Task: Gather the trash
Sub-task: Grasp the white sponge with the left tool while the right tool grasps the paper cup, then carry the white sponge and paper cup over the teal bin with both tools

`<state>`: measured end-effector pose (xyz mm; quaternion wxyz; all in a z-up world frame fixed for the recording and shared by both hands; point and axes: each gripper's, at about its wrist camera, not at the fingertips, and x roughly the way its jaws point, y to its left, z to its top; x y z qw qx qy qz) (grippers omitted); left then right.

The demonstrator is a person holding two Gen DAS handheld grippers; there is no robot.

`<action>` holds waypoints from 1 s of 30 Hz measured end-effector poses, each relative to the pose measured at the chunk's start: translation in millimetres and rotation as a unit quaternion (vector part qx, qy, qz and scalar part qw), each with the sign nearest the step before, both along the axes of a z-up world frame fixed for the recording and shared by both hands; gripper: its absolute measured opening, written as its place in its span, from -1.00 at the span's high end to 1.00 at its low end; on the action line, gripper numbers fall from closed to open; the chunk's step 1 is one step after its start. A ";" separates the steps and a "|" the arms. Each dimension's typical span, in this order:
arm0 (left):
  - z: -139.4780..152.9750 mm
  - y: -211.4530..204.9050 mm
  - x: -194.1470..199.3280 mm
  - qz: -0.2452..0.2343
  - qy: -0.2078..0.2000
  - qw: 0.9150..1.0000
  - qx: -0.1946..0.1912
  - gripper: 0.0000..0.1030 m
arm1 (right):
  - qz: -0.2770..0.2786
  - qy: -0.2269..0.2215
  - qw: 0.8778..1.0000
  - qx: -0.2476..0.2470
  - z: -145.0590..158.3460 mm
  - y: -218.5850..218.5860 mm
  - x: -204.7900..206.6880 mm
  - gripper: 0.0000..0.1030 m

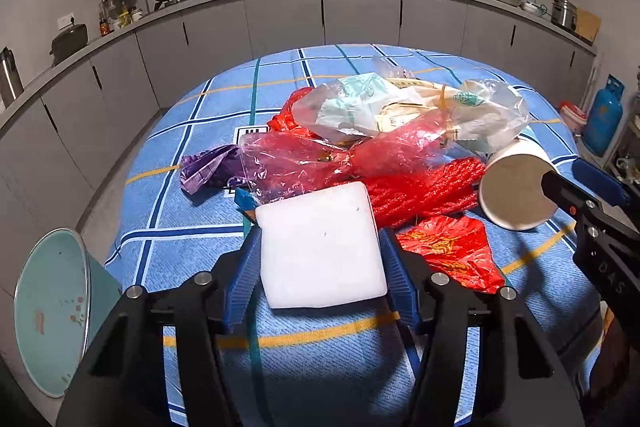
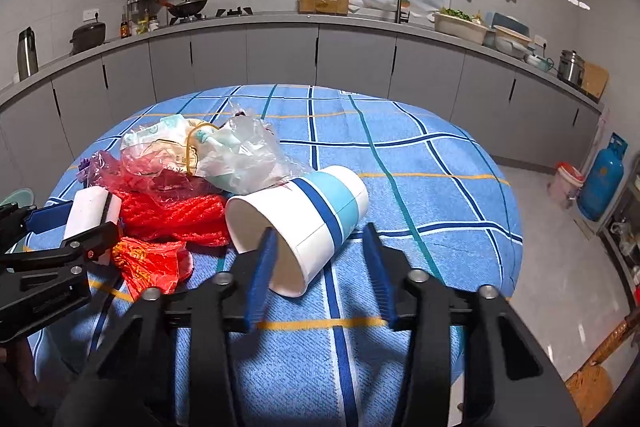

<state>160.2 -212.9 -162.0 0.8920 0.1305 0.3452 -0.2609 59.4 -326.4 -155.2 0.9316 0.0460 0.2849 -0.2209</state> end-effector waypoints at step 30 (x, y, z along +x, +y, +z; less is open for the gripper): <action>51.5 27.6 -24.5 0.018 -0.071 0.997 -0.016 -0.09 | -0.027 -0.093 0.994 -0.040 51.5 8.7 -42.1 0.92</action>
